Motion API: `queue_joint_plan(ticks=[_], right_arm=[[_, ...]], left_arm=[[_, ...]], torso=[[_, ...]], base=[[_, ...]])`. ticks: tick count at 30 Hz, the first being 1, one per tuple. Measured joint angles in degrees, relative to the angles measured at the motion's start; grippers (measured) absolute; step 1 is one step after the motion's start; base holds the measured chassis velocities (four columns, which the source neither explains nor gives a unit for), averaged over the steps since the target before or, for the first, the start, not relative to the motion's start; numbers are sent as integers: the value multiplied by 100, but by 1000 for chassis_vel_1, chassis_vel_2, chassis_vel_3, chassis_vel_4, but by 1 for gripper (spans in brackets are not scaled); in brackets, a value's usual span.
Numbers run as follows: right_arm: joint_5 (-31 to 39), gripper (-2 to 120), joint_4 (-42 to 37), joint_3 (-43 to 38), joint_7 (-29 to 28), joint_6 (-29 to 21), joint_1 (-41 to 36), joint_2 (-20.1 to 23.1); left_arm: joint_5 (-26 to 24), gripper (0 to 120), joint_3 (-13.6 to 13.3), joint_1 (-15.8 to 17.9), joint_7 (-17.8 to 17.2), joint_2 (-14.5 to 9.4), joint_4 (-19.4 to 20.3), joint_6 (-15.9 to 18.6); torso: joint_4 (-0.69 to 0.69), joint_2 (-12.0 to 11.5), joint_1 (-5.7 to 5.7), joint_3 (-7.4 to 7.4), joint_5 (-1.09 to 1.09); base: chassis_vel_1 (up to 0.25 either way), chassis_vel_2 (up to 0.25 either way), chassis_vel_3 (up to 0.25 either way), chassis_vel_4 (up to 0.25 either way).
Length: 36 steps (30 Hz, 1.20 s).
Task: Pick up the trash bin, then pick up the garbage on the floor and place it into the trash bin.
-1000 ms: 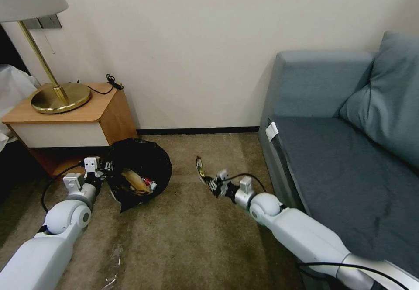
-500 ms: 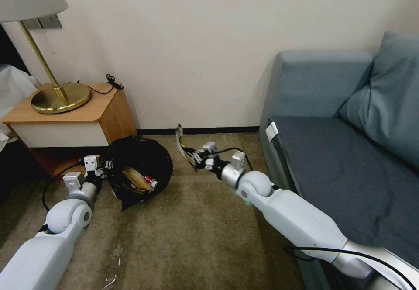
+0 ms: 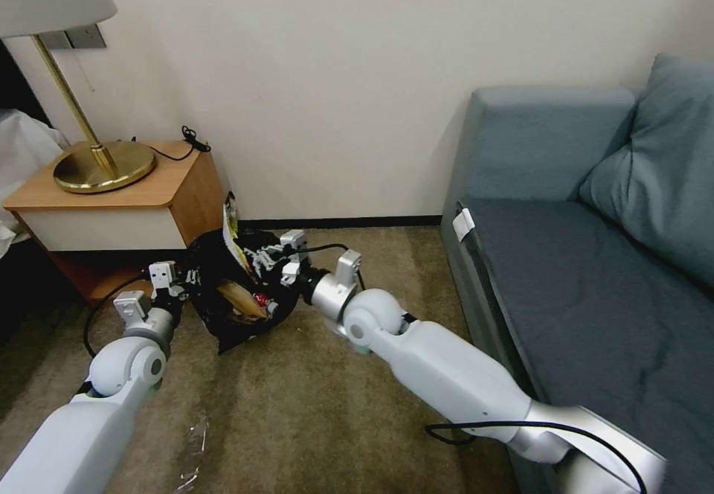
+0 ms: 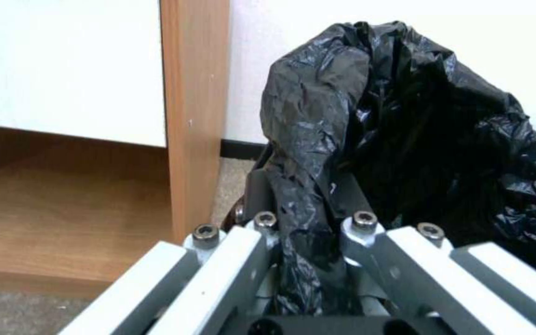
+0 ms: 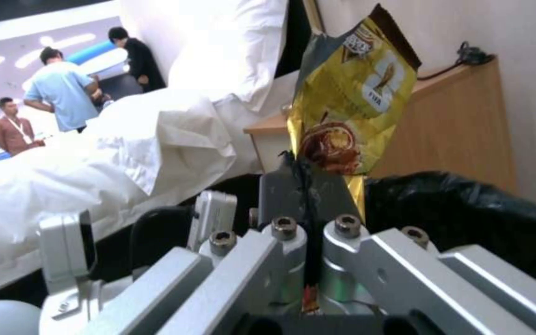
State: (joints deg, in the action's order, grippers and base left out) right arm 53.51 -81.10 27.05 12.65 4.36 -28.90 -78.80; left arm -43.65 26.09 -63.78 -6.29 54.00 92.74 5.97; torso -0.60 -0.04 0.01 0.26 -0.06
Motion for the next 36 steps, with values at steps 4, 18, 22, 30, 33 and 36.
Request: queue_joint_plan(ticks=[4, 18, 22, 30, 33, 36], right_arm=[[-69, 0, 268, 32, 109, 140, -8, -129], [-442, 19, 1172, 65, 177, 357, 52, -593], [-476, 28, 1212, 77, 210, 371, 53, -576], [-514, 63, 1205, 59, 181, 387, 66, -465], [-503, 68, 1111, 31, 78, 337, 66, -424], [-392, 80, 813, -54, -305, 107, 30, -332]], left_arm=[[-77, 5, 6, -6, -62, 9, 21, 1], [-124, 5, -27, 82, -112, 82, -31, 7], [-124, 5, 1, 62, -105, 78, -44, 6], [-118, 5, 82, -2, -48, 54, -82, -12], [-116, 5, 90, -2, -47, 63, -83, -16], [-116, 5, 119, -4, -47, 91, -84, -24]], torso=[[0, 0, 0, 0, 0], [0, 0, 0, 0, 0], [0, 0, 0, 0, 0], [0, 0, 0, 0, 1], [0, 0, 0, 0, 1], [0, 0, 0, 0, 1]], base=[[0, 0, 0, 0], [0, 0, 0, 0], [0, 0, 0, 0], [0, 0, 0, 0], [0, 0, 0, 0], [0, 0, 0, 0]])
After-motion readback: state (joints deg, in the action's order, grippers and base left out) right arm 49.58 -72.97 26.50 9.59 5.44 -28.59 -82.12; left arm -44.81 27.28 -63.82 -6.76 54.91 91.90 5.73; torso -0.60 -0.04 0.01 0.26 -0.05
